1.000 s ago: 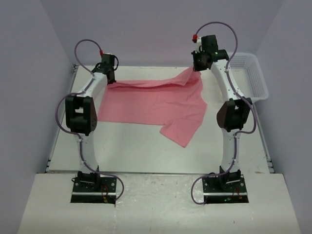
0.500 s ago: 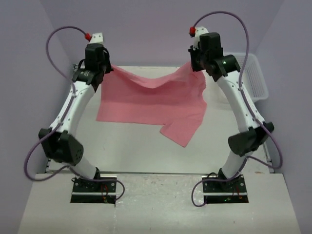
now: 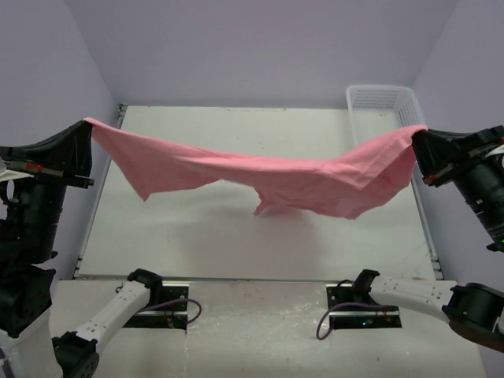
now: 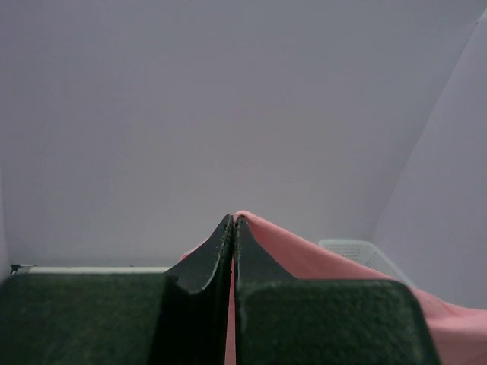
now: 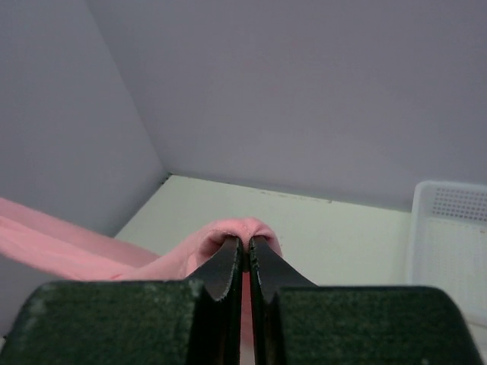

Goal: Fold and stack the t-shirts
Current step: Flatten out the tshirt

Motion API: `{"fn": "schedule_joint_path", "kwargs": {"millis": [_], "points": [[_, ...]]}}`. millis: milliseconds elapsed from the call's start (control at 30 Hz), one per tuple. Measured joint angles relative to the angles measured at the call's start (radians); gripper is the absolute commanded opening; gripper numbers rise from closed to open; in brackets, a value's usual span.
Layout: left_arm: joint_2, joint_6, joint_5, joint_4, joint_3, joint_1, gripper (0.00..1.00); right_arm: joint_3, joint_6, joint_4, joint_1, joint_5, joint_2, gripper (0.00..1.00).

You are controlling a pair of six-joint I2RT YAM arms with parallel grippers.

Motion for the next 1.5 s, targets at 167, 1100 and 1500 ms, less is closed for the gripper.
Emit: {"fn": "schedule_joint_path", "kwargs": {"millis": [167,1100,1500], "points": [[0.027,-0.024,-0.039,-0.035,-0.016,0.000,0.00,0.003,0.016,-0.053,0.042,0.079,0.073,0.00],[0.159,-0.048,-0.055,0.019,-0.061,0.009,0.00,0.215,-0.129,-0.014,0.130,0.153,0.278,0.00],[0.082,-0.050,0.051,-0.115,0.185,0.031,0.00,-0.092,-0.694,0.663,0.753,0.743,0.163,0.00]]}}
